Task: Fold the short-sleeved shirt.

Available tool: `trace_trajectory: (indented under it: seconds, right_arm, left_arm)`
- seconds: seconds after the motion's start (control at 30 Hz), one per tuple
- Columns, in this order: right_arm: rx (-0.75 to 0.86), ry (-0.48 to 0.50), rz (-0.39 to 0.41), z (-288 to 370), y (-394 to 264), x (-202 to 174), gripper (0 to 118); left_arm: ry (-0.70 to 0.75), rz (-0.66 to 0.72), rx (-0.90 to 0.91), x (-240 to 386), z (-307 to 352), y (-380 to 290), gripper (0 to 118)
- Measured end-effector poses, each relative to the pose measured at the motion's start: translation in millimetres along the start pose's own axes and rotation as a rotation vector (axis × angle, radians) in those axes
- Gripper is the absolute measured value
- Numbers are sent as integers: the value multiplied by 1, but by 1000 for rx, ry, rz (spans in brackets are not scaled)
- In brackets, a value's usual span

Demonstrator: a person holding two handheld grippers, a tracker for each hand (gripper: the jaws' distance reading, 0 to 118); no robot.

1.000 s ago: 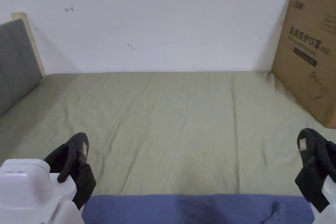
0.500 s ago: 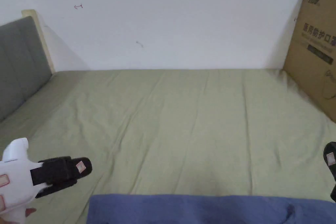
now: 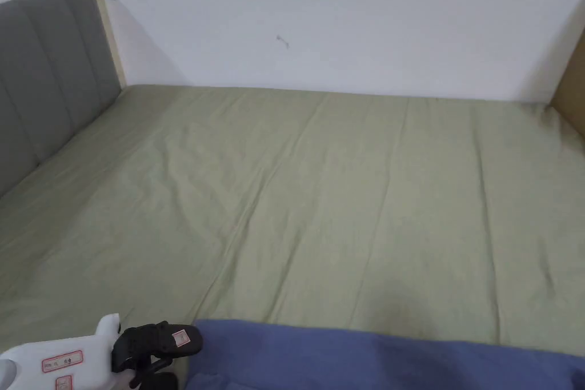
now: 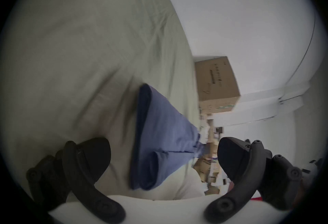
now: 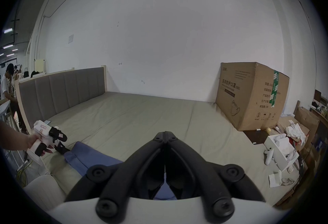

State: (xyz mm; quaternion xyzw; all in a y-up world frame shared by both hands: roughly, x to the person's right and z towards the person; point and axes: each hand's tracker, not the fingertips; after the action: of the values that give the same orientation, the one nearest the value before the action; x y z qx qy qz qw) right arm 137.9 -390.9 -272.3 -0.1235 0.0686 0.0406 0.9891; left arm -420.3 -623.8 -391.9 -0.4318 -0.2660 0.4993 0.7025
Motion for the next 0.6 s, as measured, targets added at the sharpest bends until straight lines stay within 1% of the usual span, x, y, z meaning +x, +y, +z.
trace_trajectory:
  seconds: [0.03, 0.1, 0.13, 0.17, 0.2, 0.23, 0.27, 0.3, 0.33, 0.37, 0.43, 0.47, 0.5, 0.53, 0.57, 0.6]
  right_arm:
    - [-8, 5, 1, -3, 1, -2, 0]
    - [-22, 13, -1, -8, 1, -5, 0]
    - [-28, 17, -6, -11, 2, -7, 0]
    - [-35, 23, -13, -15, 2, -10, 0]
    - [-39, 27, -21, -17, 2, -12, 0]
    - [-42, 32, -29, -17, 3, -15, 0]
    - [-47, 38, -36, -19, 3, -17, 0]
    - [-50, 42, -39, -20, 2, -18, 0]
    - [-55, 44, -40, -22, 1, -20, 0]
    - [-61, 46, -40, -21, 1, -21, 0]
    - [-75, 52, -37, -21, 0, -22, 0]
    - [-79, 55, -38, -21, 0, -22, 0]
    - [-81, 59, -41, -20, 0, -21, 0]
    - [-82, 63, -45, -20, 0, -20, 0]
    - [-83, 65, -52, -19, 0, -19, 0]
    - [-83, 65, -62, -18, -1, -17, 0]
  left_arm:
    - [-73, -9, -4, 1, -6, 1, 118]
    - [-129, -8, -23, 12, -2, -2, 118]
    - [-140, -2, -68, 13, -2, -4, 118]
    - [-99, -35, -110, 10, -1, -5, 118]
    - [-62, -88, -97, -8, -29, 1, 111]
    - [21, -148, -63, -10, -24, 0, 91]
    - [140, -169, -49, -13, -19, -2, 48]
    - [328, -187, -43, -21, -14, -4, 8]
    - [215, -138, -21, 8, -68, -22, 8]
    - [130, -113, 27, 18, -72, -27, 8]
    - [256, -228, -15, 41, -75, -36, 7]
    - [320, -284, -19, 20, -67, -14, 7]
    - [373, -334, -36, 33, -68, -12, 7]
    - [412, -377, -58, 51, -69, -10, 7]
    - [413, -423, -60, 69, -68, -6, 7]
    - [409, -461, -69, 71, -45, -10, 7]
